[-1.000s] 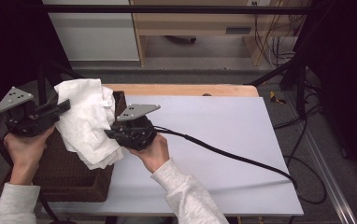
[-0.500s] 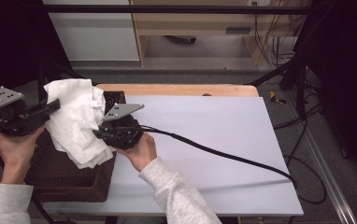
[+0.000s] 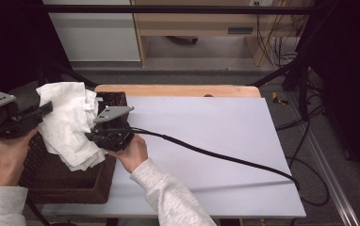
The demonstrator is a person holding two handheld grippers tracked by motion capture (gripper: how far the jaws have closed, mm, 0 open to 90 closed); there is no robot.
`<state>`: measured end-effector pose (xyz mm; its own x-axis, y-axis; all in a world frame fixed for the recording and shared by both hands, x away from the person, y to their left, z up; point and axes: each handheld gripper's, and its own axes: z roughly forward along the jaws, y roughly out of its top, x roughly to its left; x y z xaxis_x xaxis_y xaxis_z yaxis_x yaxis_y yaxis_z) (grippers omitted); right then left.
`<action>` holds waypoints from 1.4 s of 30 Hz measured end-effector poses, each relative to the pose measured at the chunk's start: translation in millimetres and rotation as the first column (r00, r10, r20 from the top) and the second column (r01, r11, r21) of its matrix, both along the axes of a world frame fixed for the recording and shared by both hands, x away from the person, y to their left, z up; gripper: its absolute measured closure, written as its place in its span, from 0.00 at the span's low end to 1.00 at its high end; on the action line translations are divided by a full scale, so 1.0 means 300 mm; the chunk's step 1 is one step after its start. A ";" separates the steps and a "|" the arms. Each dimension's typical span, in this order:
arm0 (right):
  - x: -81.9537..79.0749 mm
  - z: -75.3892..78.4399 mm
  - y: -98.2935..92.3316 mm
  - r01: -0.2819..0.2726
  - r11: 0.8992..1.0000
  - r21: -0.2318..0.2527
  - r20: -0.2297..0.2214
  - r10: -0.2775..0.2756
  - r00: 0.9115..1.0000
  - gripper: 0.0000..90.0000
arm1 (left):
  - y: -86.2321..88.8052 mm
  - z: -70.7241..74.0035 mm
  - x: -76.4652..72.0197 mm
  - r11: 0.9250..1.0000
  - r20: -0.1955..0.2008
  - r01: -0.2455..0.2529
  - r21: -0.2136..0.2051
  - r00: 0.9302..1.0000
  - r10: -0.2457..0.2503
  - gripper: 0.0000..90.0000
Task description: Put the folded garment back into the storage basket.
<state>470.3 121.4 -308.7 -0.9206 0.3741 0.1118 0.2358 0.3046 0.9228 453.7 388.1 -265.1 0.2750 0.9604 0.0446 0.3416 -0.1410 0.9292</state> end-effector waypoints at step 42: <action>0.018 -0.179 0.169 0.010 0.999 -0.041 -0.059 -0.013 0.998 0.93 | 0.106 -0.181 0.058 0.998 -0.108 -0.063 0.030 0.992 0.066 0.83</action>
